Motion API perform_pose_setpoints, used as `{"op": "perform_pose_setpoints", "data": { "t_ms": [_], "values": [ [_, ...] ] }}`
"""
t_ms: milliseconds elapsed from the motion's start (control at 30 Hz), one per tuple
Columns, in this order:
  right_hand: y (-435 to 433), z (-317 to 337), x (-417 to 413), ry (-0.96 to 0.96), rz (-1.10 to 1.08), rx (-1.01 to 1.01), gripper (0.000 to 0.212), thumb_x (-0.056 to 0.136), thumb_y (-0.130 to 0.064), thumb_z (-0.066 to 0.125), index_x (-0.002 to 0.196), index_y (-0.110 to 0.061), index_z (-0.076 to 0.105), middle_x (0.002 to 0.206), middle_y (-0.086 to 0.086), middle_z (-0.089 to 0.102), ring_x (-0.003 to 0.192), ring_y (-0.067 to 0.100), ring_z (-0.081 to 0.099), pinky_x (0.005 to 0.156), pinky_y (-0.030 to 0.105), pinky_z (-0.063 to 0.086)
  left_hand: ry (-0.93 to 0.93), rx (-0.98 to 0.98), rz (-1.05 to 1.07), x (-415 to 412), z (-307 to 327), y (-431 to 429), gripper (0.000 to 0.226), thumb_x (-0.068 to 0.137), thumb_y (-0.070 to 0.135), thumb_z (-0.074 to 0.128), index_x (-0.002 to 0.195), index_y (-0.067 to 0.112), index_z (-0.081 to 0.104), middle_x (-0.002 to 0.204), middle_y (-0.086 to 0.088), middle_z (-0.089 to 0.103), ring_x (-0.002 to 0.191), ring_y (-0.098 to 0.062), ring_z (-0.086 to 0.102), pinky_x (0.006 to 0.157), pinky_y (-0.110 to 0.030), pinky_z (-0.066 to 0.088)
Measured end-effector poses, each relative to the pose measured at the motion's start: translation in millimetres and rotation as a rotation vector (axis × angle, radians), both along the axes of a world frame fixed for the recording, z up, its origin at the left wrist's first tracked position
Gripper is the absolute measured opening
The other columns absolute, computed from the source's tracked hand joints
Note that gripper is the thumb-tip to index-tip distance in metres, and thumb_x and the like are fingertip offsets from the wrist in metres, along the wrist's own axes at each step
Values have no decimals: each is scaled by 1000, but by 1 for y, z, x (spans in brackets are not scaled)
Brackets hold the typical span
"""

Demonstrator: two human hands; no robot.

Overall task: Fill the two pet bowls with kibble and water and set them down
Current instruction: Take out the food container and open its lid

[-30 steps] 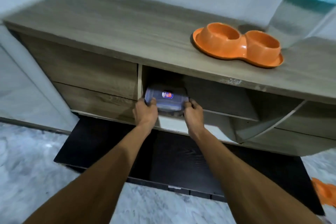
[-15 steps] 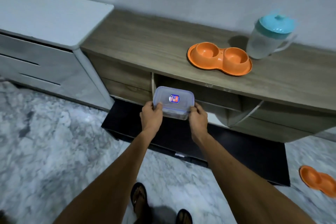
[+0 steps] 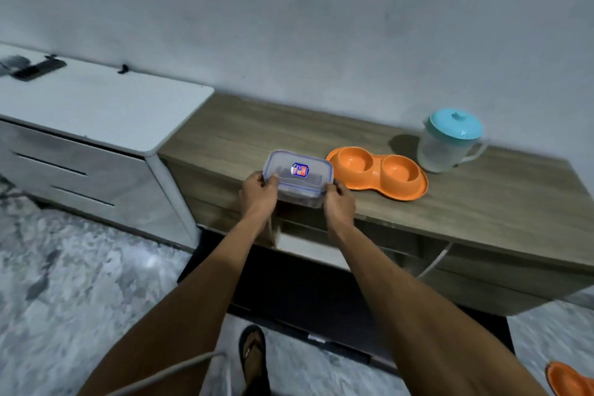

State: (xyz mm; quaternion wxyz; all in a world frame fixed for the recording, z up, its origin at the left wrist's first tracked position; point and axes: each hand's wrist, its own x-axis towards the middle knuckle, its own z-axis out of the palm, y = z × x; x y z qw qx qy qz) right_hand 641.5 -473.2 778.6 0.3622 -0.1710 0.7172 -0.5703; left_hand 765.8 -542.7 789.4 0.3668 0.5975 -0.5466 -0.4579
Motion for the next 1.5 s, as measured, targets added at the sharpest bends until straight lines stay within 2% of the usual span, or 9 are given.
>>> {"op": "perform_pose_setpoints", "data": {
  "t_ms": [100,267,433,800,1033,1167,1333,1400,1500],
  "values": [
    [-47,-1,-6,16,-18,-4,31,95,-22,49,119,-16,67,114,4,71,104,25,66,96,45,52,-10,-5,-42,-4,6,-46,21,92,31,64,87,11,64,79,-4,63,72,-19,57,58,-25,38],
    [-120,-4,-17,47,-136,-6,23,90,-7,48,82,-17,67,82,3,66,81,23,57,76,37,44,26,57,-182,-15,3,-131,26,90,24,68,103,1,68,91,-9,71,70,-12,60,52,-10,40],
    [-166,-25,-26,23,-169,35,29,88,-10,50,104,-17,73,104,7,73,97,27,66,91,48,52,29,126,-246,-27,-10,-188,26,88,21,71,100,-2,67,88,-11,68,76,-18,59,48,-9,41],
    [-187,-29,-33,33,-214,89,32,97,-10,47,123,-11,66,116,5,68,104,20,61,84,29,45,41,220,-302,-35,-28,-214,15,87,14,71,96,6,63,91,-12,66,84,-20,59,65,-24,47],
    [-185,-39,-40,32,-186,120,32,98,-11,48,126,-12,63,117,5,65,107,20,60,93,37,51,7,237,-356,-34,-31,-214,15,89,11,68,101,5,61,98,-14,66,87,-20,60,65,-19,46],
    [-193,-37,-48,145,-217,154,28,100,-17,46,115,-5,67,112,12,67,97,22,58,81,32,44,-99,201,-396,-34,-24,-220,25,94,28,62,110,8,62,104,-6,67,75,-10,58,52,-9,42],
    [-218,-30,-68,328,-253,259,34,102,-21,38,105,1,64,98,16,63,94,30,56,76,30,32,-169,230,-323,-56,-11,-245,48,102,38,40,123,-1,60,113,-17,63,81,-26,63,38,-19,37],
    [-230,-31,-76,381,-221,326,37,103,-23,36,109,2,62,105,20,64,100,33,57,75,28,28,-277,242,-313,-70,-8,-256,55,104,40,29,133,0,53,135,-20,54,114,-34,56,55,-27,38],
    [-241,-39,-84,383,-185,375,42,105,-25,32,113,4,62,120,25,63,111,37,57,75,28,26,-373,230,-344,-84,-19,-265,59,105,42,22,137,1,49,144,-21,47,130,-36,45,93,-34,37]
  ]
}}
